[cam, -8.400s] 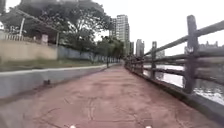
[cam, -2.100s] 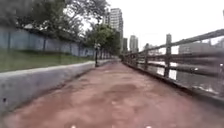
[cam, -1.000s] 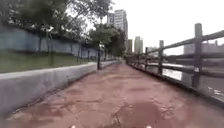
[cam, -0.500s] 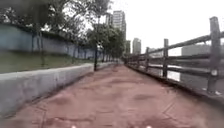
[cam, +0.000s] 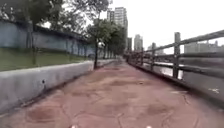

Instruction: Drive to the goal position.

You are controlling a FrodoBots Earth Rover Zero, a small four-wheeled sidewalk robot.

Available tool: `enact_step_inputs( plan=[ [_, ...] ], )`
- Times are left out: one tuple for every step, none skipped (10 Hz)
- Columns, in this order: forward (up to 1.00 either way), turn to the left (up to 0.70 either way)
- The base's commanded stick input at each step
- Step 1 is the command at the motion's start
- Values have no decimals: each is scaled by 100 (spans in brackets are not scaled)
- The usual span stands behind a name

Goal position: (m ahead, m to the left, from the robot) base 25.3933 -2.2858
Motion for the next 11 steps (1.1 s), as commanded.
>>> enact_step_inputs(
  plan=[
    [100, 3],
    [100, 3],
    [100, 3],
    [100, 3],
    [100, 3],
    [100, 3],
    [100, 3],
    [100, 3],
    [100, -37],
    [100, -23],
    [100, 1]
  ],
)
